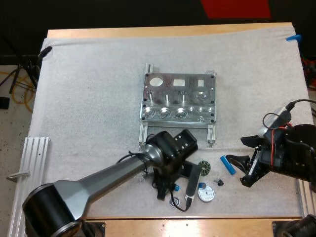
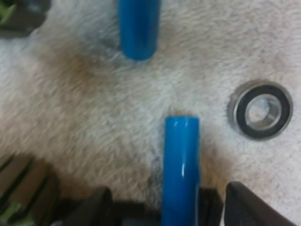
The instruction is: Load cells from left to right
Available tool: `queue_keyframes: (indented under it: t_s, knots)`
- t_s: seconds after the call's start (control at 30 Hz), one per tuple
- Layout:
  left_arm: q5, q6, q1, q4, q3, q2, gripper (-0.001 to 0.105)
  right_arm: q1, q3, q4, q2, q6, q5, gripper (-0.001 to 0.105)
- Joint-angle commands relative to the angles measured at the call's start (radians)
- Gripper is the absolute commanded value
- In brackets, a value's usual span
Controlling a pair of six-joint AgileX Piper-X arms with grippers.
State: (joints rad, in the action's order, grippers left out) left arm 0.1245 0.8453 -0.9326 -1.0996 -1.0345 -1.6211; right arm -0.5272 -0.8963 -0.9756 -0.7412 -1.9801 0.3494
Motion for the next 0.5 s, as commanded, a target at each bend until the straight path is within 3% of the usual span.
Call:
queue_keyframes:
  t_s: [0.0,0.13,0.33,0.47]
  knots:
    - [-0.027,-0.011,-0.02,0.002,0.001,-0.017,0.051,-0.003,-0.011,0.0,0.003,-0.014,0.005,0.059]
    - [-0.153,0.005,-0.033,0.025,0.001,-0.061,0.051,-0.003,-0.011,0.0,0.003,-0.014,0.005,0.059]
    - [-0.158,0.065,-0.033,0.055,0.001,-0.088,0.051,-0.003,-0.011,0.0,0.003,-0.014,0.005,0.059]
    - [-0.159,0.065,-0.033,0.051,0.001,-0.088,0.041,-0.003,-0.011,0.0,0.003,-0.014,0.005,0.059]
